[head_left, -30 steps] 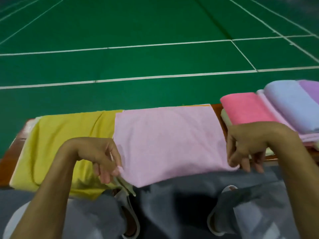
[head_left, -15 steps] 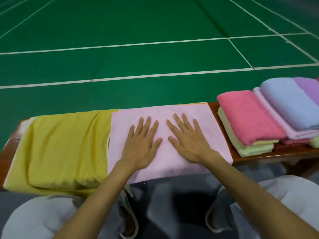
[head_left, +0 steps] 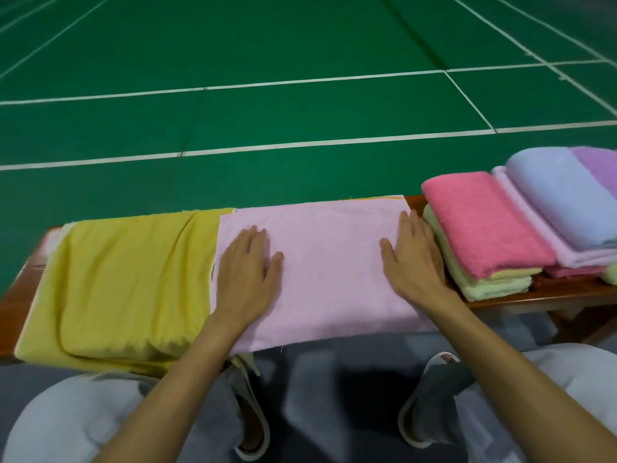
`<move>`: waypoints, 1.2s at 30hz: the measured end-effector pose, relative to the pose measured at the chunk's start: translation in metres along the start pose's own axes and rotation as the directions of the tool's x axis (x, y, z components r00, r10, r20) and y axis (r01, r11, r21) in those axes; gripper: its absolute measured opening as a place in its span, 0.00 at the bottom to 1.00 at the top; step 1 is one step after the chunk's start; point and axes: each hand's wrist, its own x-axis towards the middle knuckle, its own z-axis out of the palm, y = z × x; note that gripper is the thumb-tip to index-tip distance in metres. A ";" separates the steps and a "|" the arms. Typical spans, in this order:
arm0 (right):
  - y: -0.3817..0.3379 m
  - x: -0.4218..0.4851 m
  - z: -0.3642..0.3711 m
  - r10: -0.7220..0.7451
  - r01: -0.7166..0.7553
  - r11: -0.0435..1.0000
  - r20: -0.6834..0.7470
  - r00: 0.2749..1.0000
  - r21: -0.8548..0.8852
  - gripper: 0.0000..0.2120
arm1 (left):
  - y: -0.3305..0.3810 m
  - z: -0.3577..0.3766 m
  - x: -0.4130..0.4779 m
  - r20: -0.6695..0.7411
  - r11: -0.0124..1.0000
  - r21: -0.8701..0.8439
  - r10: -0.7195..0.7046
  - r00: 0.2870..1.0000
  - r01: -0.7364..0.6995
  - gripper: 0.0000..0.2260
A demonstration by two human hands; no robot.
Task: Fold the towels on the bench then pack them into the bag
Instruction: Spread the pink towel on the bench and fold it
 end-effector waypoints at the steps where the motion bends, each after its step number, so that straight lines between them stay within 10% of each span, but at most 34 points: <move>1: -0.005 -0.001 -0.002 0.039 -0.038 0.999 -0.065 0.997 0.014 0.31 | 0.003 -0.004 -0.001 -0.111 0.996 0.046 -0.075 0.991 0.081 0.25; 7: -0.019 0.004 -0.010 0.153 -0.158 0.987 -0.149 0.977 -0.019 0.26 | -0.004 -0.022 -0.004 -0.170 0.903 0.243 -0.320 0.932 0.354 0.25; 14: -0.023 0.010 -0.017 0.175 -0.179 0.983 -0.089 0.981 -0.036 0.17 | -0.012 -0.026 0.006 -0.125 0.922 -0.021 -0.386 0.914 0.387 0.15; 20: -0.013 0.017 -0.019 0.099 -0.073 0.943 -0.063 0.993 0.325 0.06 | -0.020 -0.034 0.015 0.029 0.877 -0.289 -0.393 0.919 0.384 0.13; 24: -0.010 0.020 -0.025 0.110 -0.079 0.822 -0.022 0.994 0.564 0.20 | -0.020 -0.055 0.021 0.222 0.625 -0.613 -0.451 0.864 0.484 0.05; 28: -0.007 0.020 -0.043 -0.043 -0.081 0.686 0.151 0.988 0.723 0.41 | -0.019 -0.075 0.022 0.287 0.424 -0.791 -0.379 0.880 0.441 0.30; 31: -0.009 0.025 -0.064 -0.101 -0.083 0.636 0.190 0.977 0.767 0.37 | -0.029 -0.087 0.027 0.306 0.550 -0.745 -0.219 0.927 0.376 0.37; 36: -0.003 0.035 -0.110 -0.232 0.158 0.933 0.207 0.950 0.323 0.32 | -0.031 -0.106 0.035 0.196 0.916 -0.361 -0.112 0.974 0.178 0.15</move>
